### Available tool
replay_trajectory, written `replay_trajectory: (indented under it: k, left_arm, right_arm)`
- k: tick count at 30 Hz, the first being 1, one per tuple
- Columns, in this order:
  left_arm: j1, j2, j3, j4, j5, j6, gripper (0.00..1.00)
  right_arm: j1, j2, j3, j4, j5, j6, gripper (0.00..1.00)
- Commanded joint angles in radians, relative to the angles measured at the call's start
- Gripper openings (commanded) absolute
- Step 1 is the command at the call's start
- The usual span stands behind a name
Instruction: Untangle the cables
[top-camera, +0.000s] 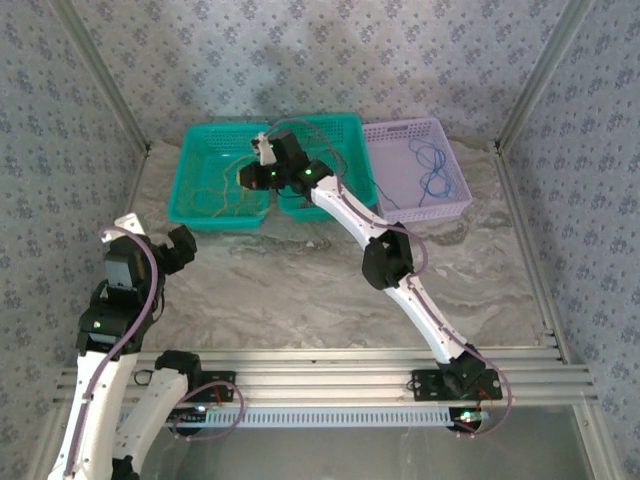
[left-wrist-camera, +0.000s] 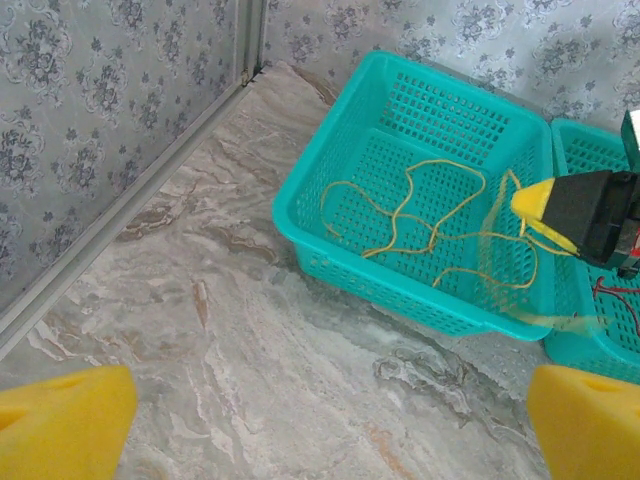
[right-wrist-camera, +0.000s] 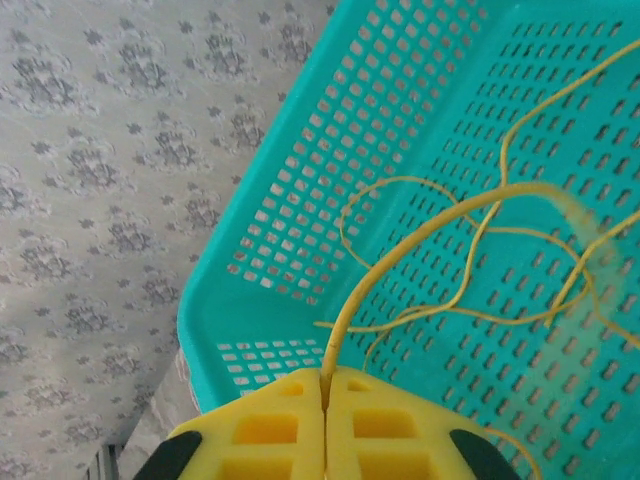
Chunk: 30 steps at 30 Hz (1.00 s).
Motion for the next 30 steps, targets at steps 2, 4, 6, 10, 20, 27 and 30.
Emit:
replay_trajectory:
  k: [2, 4, 6, 10, 20, 27, 30]
  left_arm:
    - [0.014, 0.008, 0.001, 0.032, -0.001, 0.012, 1.00]
    - [0.017, 0.010, -0.001, 0.033, 0.001, 0.012, 1.00]
    - [0.018, 0.015, -0.001, 0.031, 0.002, 0.014, 1.00]
    - [0.018, 0.021, -0.001, 0.028, 0.002, 0.014, 1.00]
    - [0.018, 0.038, -0.002, 0.025, -0.008, 0.017, 1.00]
    - [0.015, 0.061, -0.014, 0.033, -0.026, 0.013, 1.00]
    - [0.014, 0.070, -0.029, 0.042, -0.051, 0.004, 1.00]
  right_arm:
    - [0.035, 0.001, 0.015, -0.089, 0.010, -0.082, 0.25]
    - [0.056, -0.013, 0.016, -0.125, 0.039, -0.125, 0.40]
    - [0.071, -0.025, 0.014, -0.146, 0.045, -0.150, 0.52]
    - [0.089, -0.062, 0.012, -0.157, 0.032, -0.171, 0.60]
    - [0.121, -0.319, -0.045, -0.254, 0.089, -0.322, 0.79]
    - [0.124, -0.650, -0.435, -0.244, 0.250, -0.475, 1.00]
    - [0.121, -0.851, -0.713, -0.175, 0.366, -0.521, 1.00]
